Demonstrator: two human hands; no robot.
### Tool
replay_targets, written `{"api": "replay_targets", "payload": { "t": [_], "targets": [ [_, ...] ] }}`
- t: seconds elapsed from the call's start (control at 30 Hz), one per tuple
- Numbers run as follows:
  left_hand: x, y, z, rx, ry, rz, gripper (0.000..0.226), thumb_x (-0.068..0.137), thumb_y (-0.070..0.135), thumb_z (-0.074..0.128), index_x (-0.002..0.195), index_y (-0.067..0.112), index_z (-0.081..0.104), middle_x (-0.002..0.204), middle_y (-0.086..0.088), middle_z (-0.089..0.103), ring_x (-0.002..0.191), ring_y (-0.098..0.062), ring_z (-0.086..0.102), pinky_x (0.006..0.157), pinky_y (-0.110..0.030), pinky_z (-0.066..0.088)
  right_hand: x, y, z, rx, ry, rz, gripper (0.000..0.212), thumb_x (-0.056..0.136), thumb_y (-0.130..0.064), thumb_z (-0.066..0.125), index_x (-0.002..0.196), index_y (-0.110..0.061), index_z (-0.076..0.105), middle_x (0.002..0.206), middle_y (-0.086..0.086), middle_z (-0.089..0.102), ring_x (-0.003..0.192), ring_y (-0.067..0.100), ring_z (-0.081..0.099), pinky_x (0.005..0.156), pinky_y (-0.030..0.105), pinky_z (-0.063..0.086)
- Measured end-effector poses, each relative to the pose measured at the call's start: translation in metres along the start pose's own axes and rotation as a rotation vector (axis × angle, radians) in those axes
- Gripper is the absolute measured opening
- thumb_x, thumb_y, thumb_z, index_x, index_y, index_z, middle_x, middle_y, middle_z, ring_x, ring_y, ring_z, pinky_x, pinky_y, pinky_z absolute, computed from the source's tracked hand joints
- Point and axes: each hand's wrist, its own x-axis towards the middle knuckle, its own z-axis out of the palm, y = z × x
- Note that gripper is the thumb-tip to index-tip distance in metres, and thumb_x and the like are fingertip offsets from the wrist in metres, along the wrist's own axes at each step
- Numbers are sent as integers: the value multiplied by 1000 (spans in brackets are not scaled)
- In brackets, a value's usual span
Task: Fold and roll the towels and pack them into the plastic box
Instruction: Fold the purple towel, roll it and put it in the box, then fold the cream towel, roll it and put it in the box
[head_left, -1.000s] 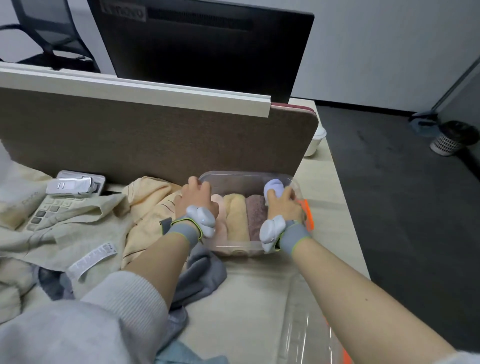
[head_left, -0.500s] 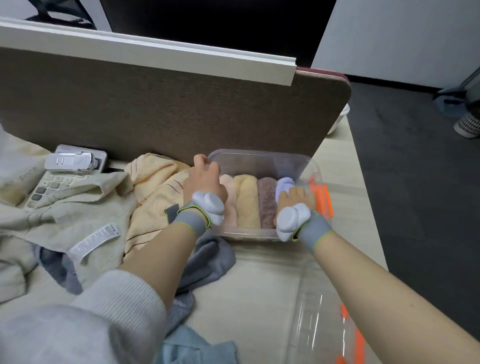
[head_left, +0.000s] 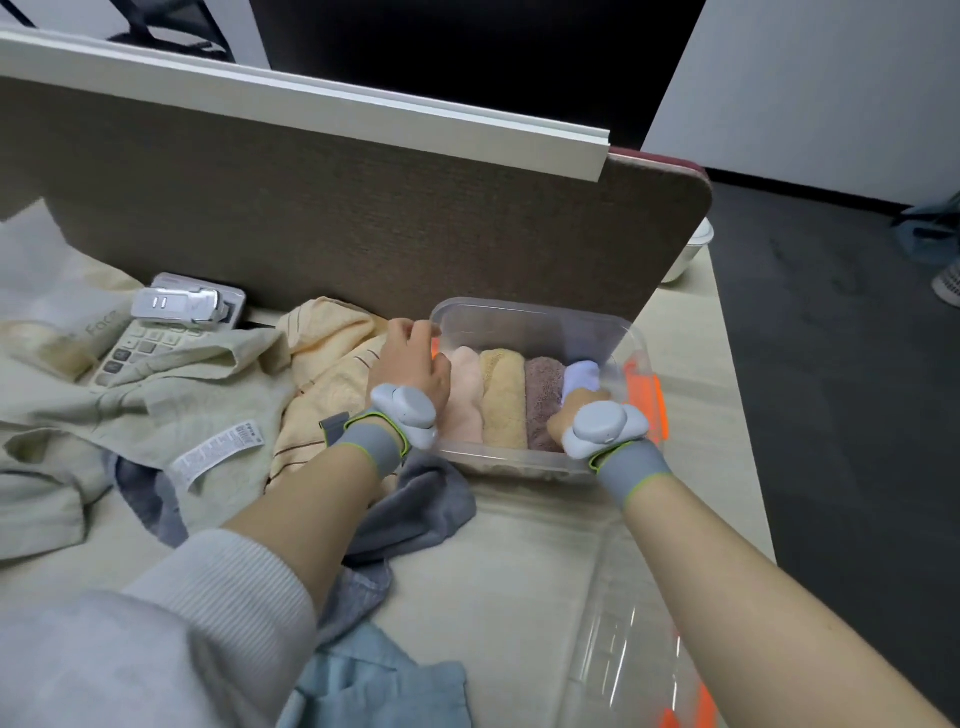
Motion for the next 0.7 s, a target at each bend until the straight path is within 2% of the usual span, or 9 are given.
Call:
{"api": "replay_targets", "payload": {
  "t": [0.03, 0.07, 0.1, 0.13, 0.2, 0.33, 0.47, 0.57, 0.7],
  "targets": [
    [-2, -4, -1, -8, -15, -17, 33, 95, 14, 43, 127, 6, 48, 133, -15, 40, 110, -35, 52, 95, -41, 42, 5, 3, 3, 48, 37, -8, 13, 94, -14, 47, 94, -4, 56, 78, 12, 41, 106, 28, 49, 84, 31, 43],
    [-8, -9, -6, 4, -27, -36, 33, 95, 14, 42, 127, 6, 47, 132, -16, 42, 110, -35, 52, 95, -41, 42, 2, 0, 5, 55, 69, -34, 25, 92, -13, 47, 114, -2, 55, 102, 19, 50, 118, 31, 48, 93, 35, 42],
    [-15, -15, -12, 31, -38, -51, 33, 95, 15, 42, 127, 7, 47, 132, -15, 43, 110, -35, 52, 95, -41, 42, -7, -6, 3, 26, 77, -52, 34, 91, -12, 45, 124, -4, 51, 123, 18, 47, 124, 33, 45, 98, 37, 41],
    [-23, -22, -19, 60, -39, -68, 33, 95, 15, 41, 127, 8, 47, 133, -14, 44, 111, -34, 52, 94, -40, 42, -18, -13, 2, 5, 128, -100, 36, 91, -10, 43, 126, -7, 49, 133, 16, 44, 127, 32, 44, 99, 37, 40],
    [-40, -36, -34, 117, -39, -117, 34, 95, 16, 42, 127, 9, 47, 133, -13, 46, 116, -32, 50, 94, -38, 42, -35, -26, 2, 4, 210, -240, 33, 90, -9, 41, 121, -10, 53, 133, 12, 47, 127, 30, 43, 99, 35, 38],
    [-81, -67, -66, 206, -43, -244, 33, 94, 16, 44, 126, 12, 48, 133, -10, 46, 118, -30, 49, 96, -35, 39, -66, -61, 13, 13, 265, -451, 31, 90, -8, 42, 117, -11, 57, 126, 11, 53, 123, 30, 44, 101, 35, 36],
    [-124, -114, -95, 274, -105, -366, 33, 92, 17, 46, 125, 14, 49, 134, -9, 43, 118, -30, 48, 92, -34, 39, -97, -96, 48, 32, 95, -571, 38, 89, -5, 43, 124, -12, 56, 136, 10, 46, 127, 28, 42, 103, 34, 38],
    [-140, -146, -103, 293, -212, -422, 34, 93, 20, 47, 127, 16, 47, 133, -9, 42, 117, -29, 49, 97, -36, 42, -115, -106, 78, -12, -40, -613, 36, 90, -3, 44, 123, -11, 57, 137, 9, 45, 125, 26, 46, 99, 27, 37],
    [-141, -168, -105, 248, -338, -356, 46, 94, 24, 50, 138, 20, 39, 139, -10, 37, 121, -29, 49, 101, -34, 42, -122, -124, 115, -53, -108, -588, 35, 89, -2, 44, 121, -8, 57, 129, 13, 51, 116, 30, 54, 89, 29, 43]
  ]
}}
